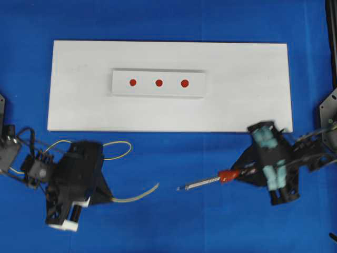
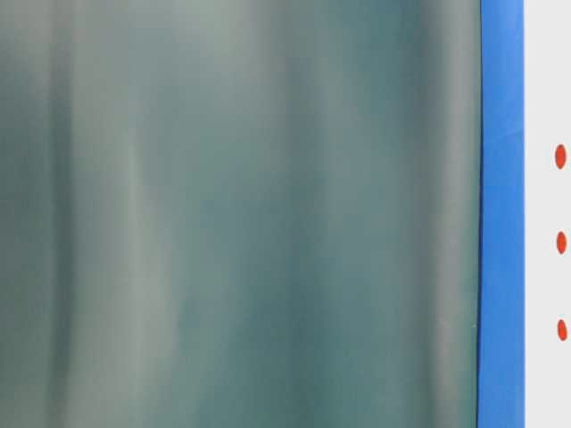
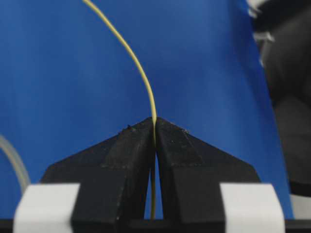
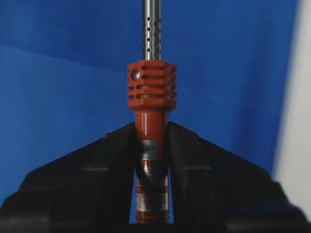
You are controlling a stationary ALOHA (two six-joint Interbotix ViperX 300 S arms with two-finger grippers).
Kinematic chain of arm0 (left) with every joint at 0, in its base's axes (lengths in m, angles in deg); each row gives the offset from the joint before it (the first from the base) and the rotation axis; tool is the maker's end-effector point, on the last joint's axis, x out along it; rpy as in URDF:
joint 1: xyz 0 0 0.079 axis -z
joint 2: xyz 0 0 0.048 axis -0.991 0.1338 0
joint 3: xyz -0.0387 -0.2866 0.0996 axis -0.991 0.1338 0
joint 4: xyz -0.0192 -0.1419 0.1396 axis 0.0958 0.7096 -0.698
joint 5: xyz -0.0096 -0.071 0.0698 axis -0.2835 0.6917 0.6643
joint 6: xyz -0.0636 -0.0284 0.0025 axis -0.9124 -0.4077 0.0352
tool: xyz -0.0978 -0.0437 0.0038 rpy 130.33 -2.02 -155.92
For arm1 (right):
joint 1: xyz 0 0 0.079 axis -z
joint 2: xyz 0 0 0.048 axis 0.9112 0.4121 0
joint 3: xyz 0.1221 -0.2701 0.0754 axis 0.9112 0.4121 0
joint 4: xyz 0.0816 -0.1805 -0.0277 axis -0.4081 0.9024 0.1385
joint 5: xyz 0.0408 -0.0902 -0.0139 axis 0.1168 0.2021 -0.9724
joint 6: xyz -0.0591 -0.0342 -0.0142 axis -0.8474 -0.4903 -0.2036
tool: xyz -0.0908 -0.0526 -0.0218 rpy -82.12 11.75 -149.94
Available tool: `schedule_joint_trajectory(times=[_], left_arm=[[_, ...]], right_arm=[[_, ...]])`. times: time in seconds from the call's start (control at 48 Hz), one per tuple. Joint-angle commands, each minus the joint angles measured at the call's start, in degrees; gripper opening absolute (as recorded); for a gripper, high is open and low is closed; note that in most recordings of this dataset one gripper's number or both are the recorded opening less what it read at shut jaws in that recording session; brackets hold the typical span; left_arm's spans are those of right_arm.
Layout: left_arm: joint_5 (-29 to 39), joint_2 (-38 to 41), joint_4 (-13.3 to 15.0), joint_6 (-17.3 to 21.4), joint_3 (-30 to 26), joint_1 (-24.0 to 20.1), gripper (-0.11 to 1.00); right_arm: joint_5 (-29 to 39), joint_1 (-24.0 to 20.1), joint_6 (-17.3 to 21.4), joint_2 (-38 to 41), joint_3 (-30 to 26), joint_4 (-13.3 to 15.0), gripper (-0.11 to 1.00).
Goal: Touch the tip of the soldering iron to the tip of the solder at the mark.
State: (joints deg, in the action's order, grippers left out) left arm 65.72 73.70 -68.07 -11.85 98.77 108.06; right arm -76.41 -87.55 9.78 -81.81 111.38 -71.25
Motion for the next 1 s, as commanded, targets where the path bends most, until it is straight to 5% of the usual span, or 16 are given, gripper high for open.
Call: schedule_joint_trajectory(times=[0.0, 0.271, 0.729, 0.855, 0.98], left_arm=[[-4.5, 2.7, 0.0, -0.1, 0.9, 2.6, 0.02], [-8.0, 12.1, 0.0, 0.0, 1.5, 4.5, 0.02], [-8.9, 12.7, 0.1, 0.2, 3.2, 3.0, 0.03], [-8.4, 12.7, 0.0, 0.2, 2.9, 2.9, 0.26], [-6.6, 10.9, 0.1, 0.4, 2.6, 2.9, 0.64]], right_arm=[[-4.7, -1.0, 0.2, 3.8, -1.1, -0.4, 0.06], [-15.4, -1.7, 0.4, 16.1, -0.9, -2.4, 0.06], [-21.6, -1.7, 0.4, 23.1, -1.3, -4.0, 0.07], [-21.2, -1.8, 0.4, 23.1, -1.8, -4.7, 0.11], [-17.4, -1.7, 0.4, 21.5, -3.0, -5.4, 0.41]])
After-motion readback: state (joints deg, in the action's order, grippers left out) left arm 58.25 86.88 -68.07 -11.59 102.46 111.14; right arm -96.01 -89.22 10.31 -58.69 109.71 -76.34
